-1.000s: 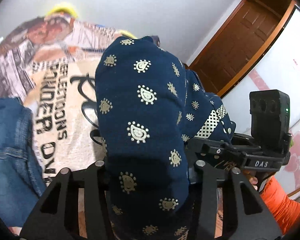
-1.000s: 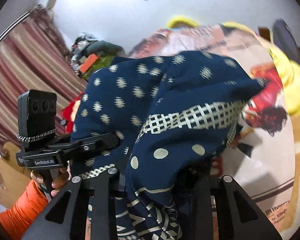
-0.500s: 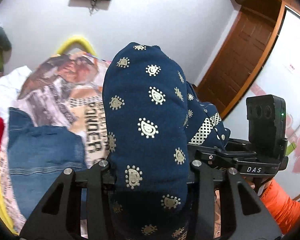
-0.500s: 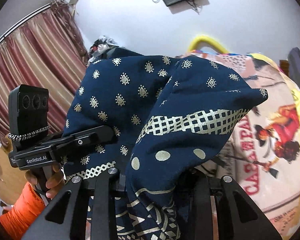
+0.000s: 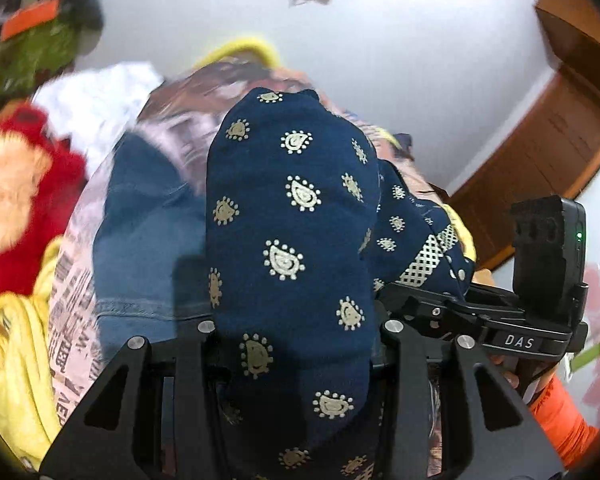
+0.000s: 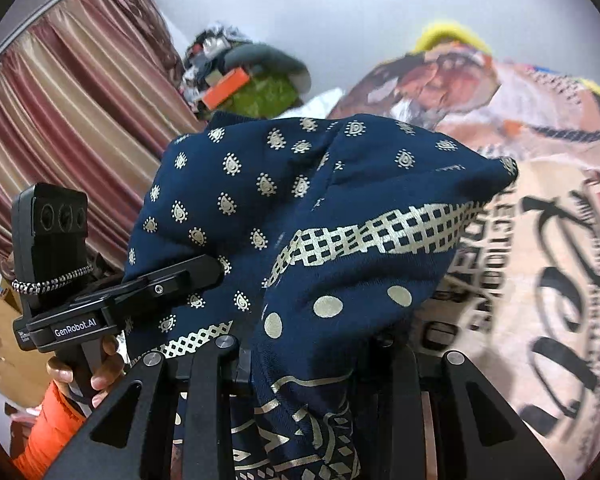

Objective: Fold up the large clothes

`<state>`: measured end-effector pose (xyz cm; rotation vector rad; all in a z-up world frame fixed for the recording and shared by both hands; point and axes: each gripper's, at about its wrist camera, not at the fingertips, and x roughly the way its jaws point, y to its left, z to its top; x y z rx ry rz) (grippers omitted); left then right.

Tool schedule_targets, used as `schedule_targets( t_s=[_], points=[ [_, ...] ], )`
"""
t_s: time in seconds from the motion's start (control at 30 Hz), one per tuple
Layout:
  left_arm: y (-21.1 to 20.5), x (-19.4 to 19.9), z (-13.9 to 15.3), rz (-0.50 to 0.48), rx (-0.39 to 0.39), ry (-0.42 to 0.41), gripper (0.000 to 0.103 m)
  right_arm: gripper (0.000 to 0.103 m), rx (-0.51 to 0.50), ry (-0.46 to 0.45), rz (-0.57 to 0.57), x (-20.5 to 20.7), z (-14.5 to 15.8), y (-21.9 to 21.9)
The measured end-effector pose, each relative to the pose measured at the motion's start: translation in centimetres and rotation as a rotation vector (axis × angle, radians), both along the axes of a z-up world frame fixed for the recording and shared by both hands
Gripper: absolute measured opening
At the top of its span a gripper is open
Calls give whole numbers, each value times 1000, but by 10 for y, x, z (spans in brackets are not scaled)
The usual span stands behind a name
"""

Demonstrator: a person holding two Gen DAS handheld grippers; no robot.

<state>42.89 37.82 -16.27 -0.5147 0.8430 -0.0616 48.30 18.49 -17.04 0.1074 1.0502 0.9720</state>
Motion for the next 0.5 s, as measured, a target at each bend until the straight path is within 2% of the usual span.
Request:
schedule_targets(
  t_s=[0.17, 0.3, 0.37, 0.43, 0.5],
  points=[
    [33, 1, -52, 33, -69, 35, 44, 28, -84, -3, 33, 1, -37, 39],
    [40, -4, -62, 27, -87, 10, 49, 34, -138, -95, 53, -4, -47, 51],
    [39, -8, -62, 24, -77, 8, 52, 42, -165, -147, 56, -6, -47, 53],
    [41, -10, -62, 30, -46, 12, 60, 63, -210, -197, 44, -10, -49, 50],
    [44, -14, -57, 43, -4, 31, 67, 71, -223, -212, 45, -11, -51, 39]
  ],
)
